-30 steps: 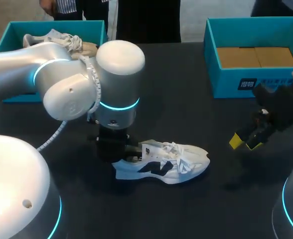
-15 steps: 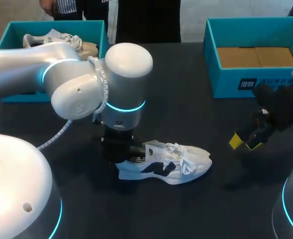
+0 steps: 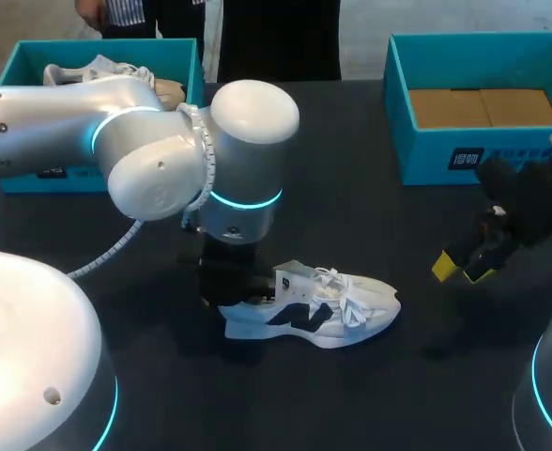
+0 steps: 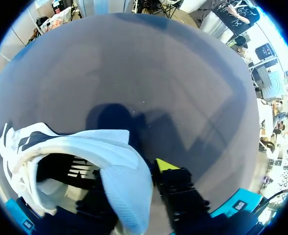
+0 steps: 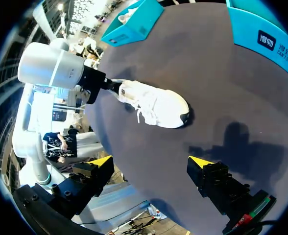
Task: Take the shoe out of the shoebox, open the shoe tongue, remove and reinsert the insole, then place the shoe into the shoebox
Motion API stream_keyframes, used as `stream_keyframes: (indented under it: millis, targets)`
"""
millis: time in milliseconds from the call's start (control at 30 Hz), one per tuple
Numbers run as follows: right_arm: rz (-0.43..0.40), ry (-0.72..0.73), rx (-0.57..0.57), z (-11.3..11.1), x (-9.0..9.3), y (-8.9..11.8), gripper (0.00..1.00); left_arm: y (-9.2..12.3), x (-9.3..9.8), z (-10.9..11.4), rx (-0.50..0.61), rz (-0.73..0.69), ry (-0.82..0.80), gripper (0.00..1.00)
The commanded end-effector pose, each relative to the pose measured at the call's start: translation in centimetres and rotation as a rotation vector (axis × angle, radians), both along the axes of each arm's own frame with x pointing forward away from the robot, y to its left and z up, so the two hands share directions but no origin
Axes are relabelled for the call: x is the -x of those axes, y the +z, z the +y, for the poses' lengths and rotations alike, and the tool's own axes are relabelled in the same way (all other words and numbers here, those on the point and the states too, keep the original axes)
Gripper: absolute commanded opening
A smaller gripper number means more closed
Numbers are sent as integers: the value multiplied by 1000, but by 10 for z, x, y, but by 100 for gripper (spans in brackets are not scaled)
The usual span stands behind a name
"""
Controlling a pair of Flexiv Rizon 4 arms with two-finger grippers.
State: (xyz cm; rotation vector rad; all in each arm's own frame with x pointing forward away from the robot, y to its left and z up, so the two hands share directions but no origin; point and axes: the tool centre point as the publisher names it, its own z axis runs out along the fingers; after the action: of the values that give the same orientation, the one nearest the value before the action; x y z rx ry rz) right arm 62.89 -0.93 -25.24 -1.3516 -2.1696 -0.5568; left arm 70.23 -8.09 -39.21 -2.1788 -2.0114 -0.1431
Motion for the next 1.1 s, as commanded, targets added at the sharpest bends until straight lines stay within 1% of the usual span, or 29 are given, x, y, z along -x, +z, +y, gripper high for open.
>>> stream_keyframes:
  millis: [33,233,367,500,567,700,867,1100]
  targets:
    - [0,-1,2,1,1,0,100,7,0,1,13,-10,0,100]
    - [0,-1,2,1,1,0,100,28,0,2,57,-27,1,100]
    - [0,-1,2,1,1,0,100,47,0,4,90,-37,6,100]
    - [0,-1,2,1,1,0,100,64,-2,6,123,-27,36,100]
    - [0,-1,2,1,1,0,100,74,-3,8,145,-23,66,100]
    - [0,-1,2,1,1,0,100,88,-2,11,173,-12,125,100]
    - [0,-1,2,1,1,0,100,101,1,17,210,2,213,100]
    - [0,-1,2,1,1,0,100,111,4,26,261,57,353,100]
